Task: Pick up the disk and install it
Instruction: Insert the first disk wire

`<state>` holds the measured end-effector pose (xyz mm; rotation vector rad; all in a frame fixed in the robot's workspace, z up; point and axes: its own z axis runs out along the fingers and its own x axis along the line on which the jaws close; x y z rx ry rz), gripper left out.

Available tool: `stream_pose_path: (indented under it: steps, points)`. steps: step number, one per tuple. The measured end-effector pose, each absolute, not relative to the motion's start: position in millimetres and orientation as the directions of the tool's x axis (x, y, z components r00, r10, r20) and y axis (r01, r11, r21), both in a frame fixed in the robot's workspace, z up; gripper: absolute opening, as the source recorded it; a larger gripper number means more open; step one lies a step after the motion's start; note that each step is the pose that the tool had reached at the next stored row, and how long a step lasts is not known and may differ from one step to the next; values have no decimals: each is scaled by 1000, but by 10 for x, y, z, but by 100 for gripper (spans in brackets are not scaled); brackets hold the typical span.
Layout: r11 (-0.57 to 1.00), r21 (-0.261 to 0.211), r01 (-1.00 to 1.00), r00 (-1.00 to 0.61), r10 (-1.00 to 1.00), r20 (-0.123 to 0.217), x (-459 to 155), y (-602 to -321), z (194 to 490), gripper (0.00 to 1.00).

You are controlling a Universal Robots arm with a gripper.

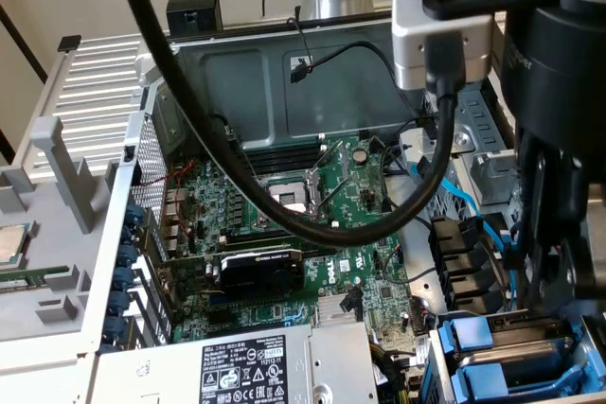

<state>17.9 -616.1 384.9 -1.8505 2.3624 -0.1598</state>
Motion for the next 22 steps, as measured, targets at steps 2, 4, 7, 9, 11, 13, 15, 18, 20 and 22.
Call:
stream_pose_path:
  steps: [2,4,7,9,11,13,15,18,20,22]
  points:
    - [239,-165,-957,-233,-971,-51,179,-6181,3835,35]
    - [238,-162,-958,-231,-971,-60,179,-6201,3823,35]
    - [236,-160,-959,-227,-971,-72,180,-6229,3800,29]
    - [234,-158,-959,-224,-971,-80,182,-6240,3785,29]
    - [232,-156,-960,-220,-972,-87,183,-6250,3769,29]
    - [228,-154,-961,-216,-972,-93,184,-6260,3754,29]
    - [225,-153,-962,-211,-972,-100,185,-6270,3740,31]
    - [219,-151,-964,-204,-973,-109,190,-6287,3715,37]
    - [216,-150,-965,-200,-973,-114,196,-6299,3696,37]
    - [211,-149,-966,-195,-974,-119,204,-6310,3677,37]
